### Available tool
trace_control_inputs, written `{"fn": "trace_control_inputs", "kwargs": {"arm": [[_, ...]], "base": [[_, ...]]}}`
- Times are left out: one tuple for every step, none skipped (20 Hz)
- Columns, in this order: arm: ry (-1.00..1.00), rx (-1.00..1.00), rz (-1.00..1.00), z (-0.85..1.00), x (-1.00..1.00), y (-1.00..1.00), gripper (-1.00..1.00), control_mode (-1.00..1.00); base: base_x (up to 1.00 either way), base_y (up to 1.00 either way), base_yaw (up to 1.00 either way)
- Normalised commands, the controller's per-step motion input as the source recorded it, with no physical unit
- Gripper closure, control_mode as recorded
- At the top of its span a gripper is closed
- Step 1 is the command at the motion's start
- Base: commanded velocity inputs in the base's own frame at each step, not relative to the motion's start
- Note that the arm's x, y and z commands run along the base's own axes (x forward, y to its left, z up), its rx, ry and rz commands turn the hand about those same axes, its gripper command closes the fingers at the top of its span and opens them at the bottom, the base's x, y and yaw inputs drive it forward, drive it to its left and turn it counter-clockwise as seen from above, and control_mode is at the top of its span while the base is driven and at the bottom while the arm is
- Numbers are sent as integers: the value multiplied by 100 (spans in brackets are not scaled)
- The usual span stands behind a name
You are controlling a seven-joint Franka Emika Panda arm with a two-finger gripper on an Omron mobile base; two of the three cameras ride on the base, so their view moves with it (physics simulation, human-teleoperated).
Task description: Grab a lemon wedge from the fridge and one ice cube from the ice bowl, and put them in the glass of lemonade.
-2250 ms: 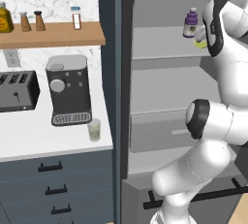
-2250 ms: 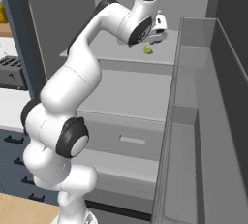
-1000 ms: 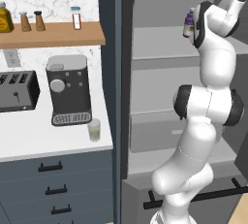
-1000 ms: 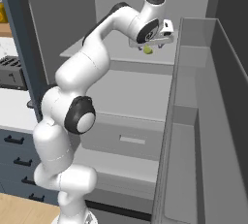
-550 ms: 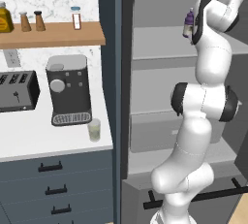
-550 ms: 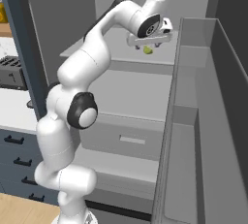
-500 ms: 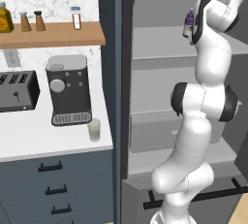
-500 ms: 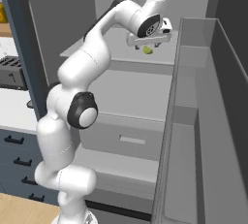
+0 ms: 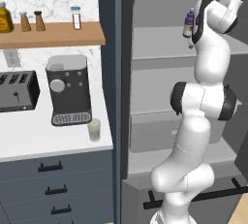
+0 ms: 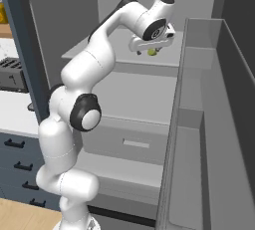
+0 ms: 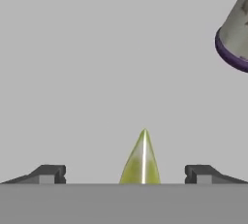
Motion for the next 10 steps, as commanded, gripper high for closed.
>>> {"fn": "trace_control_inputs", "kwargs": {"arm": [[0, 0, 10, -37, 0, 6, -100, -100], [0, 0, 8, -40, 0, 4, -100, -100], [0, 0, 8, -33, 0, 6, -100, -100], [0, 0, 7, -19, 0, 8, -100, -100], [0, 0, 5, -14, 0, 9, -100, -100], [0, 0, 5, -10, 0, 9, -100, -100], [0, 0, 4, -6, 0, 7, -100, -100], [0, 0, 3, -5, 0, 7, -100, -100], [0, 0, 3, -2, 0, 7, -100, -100], [0, 0, 3, 0, 0, 7, 100, -100]], "base": [[0, 0, 0], [0, 0, 0], [0, 0, 0], [0, 0, 0], [0, 0, 0], [0, 0, 0], [0, 0, 0], [0, 0, 0], [0, 0, 0], [0, 0, 0]]}}
